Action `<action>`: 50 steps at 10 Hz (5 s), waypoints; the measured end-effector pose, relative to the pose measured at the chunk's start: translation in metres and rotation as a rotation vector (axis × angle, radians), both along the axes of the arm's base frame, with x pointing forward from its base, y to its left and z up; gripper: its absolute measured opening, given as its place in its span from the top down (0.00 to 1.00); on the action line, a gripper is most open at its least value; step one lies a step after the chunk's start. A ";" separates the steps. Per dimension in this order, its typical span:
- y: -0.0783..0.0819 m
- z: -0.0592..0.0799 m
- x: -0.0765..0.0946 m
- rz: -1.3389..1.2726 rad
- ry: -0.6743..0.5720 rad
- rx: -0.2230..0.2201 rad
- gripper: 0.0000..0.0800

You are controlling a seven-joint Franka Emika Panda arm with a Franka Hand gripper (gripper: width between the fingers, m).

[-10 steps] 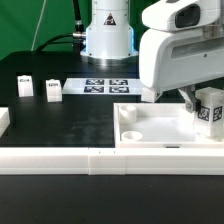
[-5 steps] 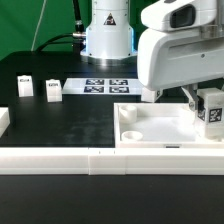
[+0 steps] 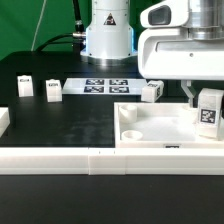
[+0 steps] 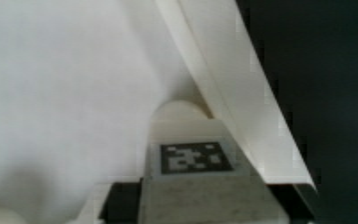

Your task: Assemble one leg

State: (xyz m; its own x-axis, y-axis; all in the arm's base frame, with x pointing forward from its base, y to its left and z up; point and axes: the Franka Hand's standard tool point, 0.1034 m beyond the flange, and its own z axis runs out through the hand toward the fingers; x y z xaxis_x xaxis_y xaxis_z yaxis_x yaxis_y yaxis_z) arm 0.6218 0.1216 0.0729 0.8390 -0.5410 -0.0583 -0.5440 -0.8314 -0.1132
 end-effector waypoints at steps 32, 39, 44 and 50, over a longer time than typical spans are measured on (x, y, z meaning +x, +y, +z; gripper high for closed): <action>0.004 -0.006 0.000 0.454 -0.039 -0.071 0.64; 0.005 -0.007 -0.003 -0.177 0.026 -0.055 0.63; 0.007 -0.009 -0.001 -0.628 0.058 -0.005 0.63; 0.008 -0.008 0.000 -0.830 0.083 0.010 0.49</action>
Offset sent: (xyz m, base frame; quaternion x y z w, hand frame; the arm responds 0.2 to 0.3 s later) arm -0.0008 -0.0079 0.0007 0.0092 0.0356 0.3115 0.9495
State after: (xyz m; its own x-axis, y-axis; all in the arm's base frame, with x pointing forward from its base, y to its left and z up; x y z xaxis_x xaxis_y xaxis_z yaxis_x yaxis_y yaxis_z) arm 0.6213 0.1295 0.0650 0.1611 -0.9807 -0.1105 -0.9864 -0.1563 -0.0505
